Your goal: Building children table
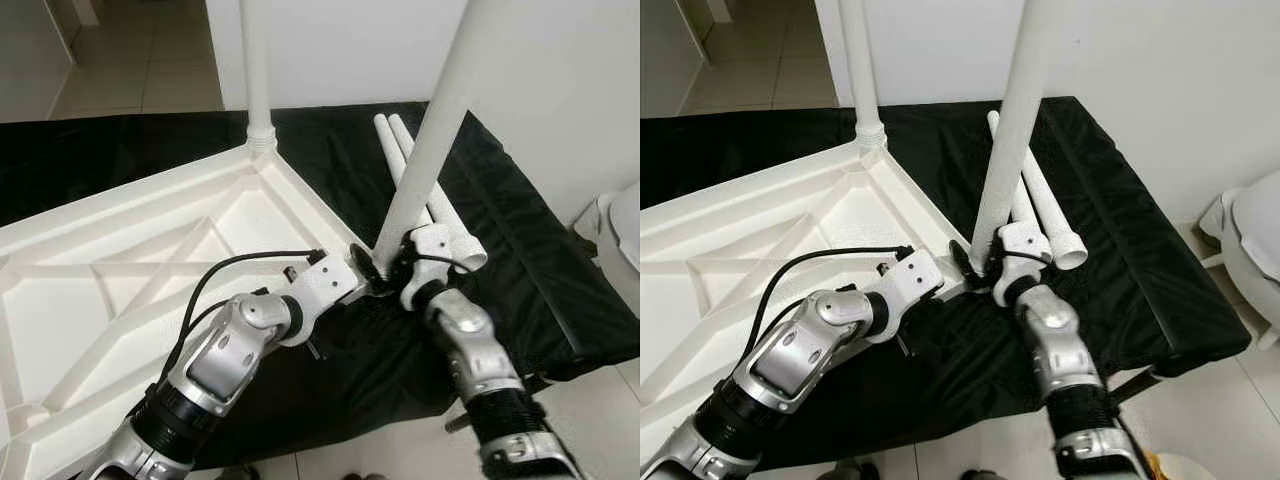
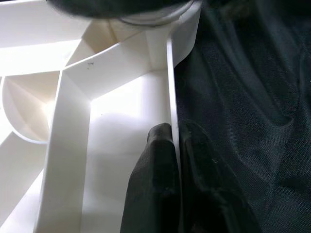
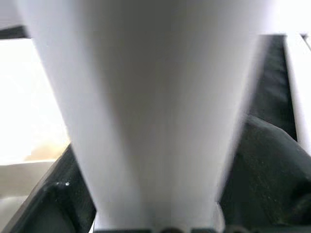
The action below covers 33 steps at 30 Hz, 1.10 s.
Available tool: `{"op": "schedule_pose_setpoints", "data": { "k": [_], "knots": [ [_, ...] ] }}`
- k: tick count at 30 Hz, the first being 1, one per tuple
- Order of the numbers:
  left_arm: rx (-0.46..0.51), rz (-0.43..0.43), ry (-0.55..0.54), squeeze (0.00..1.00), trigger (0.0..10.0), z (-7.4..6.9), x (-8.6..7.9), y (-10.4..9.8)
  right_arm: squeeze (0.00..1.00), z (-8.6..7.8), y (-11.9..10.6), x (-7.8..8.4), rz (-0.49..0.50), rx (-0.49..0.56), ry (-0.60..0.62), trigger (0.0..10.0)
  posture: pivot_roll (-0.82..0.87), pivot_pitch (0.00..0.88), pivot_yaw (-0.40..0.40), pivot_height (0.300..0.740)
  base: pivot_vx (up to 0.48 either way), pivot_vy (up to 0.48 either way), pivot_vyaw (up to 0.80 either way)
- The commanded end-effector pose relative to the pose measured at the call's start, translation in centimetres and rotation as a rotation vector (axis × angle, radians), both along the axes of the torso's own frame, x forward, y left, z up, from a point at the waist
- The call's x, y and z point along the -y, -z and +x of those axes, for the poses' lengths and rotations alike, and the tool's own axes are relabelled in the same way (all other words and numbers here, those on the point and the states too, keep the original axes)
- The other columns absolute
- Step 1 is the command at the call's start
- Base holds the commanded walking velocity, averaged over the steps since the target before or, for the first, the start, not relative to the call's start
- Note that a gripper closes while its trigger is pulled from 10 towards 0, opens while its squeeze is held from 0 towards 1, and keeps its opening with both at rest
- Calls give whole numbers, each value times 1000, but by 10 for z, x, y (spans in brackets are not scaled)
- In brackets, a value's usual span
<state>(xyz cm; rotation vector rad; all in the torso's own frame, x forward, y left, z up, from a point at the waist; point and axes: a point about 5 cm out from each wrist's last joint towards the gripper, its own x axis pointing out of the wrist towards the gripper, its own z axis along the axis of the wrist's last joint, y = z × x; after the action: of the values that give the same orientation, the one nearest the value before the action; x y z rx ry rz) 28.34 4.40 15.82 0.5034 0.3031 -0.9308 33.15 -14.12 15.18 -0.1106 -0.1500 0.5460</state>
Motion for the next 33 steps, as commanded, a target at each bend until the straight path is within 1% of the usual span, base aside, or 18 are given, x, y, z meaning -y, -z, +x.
{"op": "schedule_pose_setpoints", "data": {
  "k": [1,5,6,8,11,15,16,17,18,19,20,25,33],
  "knots": [
    [58,-29,24,0,10000,-2,3,-11,0,0,1,2,12,-1,-17,10000,-10,117,-16,740,0,0,0],
    [60,-30,20,0,10000,-2,3,-12,0,-1,10,9,-14,-35,-96,10000,-7,116,-16,740,0,0,0],
    [60,-30,20,0,10000,-2,3,-12,0,-1,10,9,-14,-35,-96,10000,-7,116,-16,740,0,0,0],
    [60,-30,19,0,10000,-2,2,-12,0,-2,17,12,-23,-68,-126,10000,-3,117,-14,740,0,0,0],
    [60,-30,18,0,10000,-2,2,-12,0,-2,19,12,-22,-79,-133,10000,-3,117,-14,740,0,0,0],
    [60,-27,20,0,10000,-2,1,-12,0,-3,28,14,-31,-104,-164,10000,-1,117,-8,740,0,0,0],
    [59,-26,22,0,10000,-2,1,-13,0,-3,29,15,-33,-107,-173,8706,1,115,-5,740,0,0,0],
    [59,-26,22,0,10000,-2,1,-13,0,-3,29,15,-33,-107,-173,8706,1,115,-5,740,0,0,0],
    [59,-25,23,0,10000,-2,1,-12,0,-2,30,17,-37,-103,-173,4118,1,113,-3,740,0,0,0],
    [60,-24,24,0,10000,-2,0,-12,0,-2,30,18,-39,-99,-172,4118,1,113,-2,740,0,0,0],
    [60,-23,24,0,10000,-2,0,-12,0,-1,30,18,-34,-96,-171,0,-1,111,-1,740,0,0,0],
    [60,-21,30,0,10000,-2,1,-12,0,1,28,19,-17,-85,-174,0,-1,106,-3,740,0,0,0],
    [60,-23,32,0,10000,-2,3,-13,0,2,28,14,-15,-71,-120,0,4,102,-13,740,0,0,0]
  ]
}}
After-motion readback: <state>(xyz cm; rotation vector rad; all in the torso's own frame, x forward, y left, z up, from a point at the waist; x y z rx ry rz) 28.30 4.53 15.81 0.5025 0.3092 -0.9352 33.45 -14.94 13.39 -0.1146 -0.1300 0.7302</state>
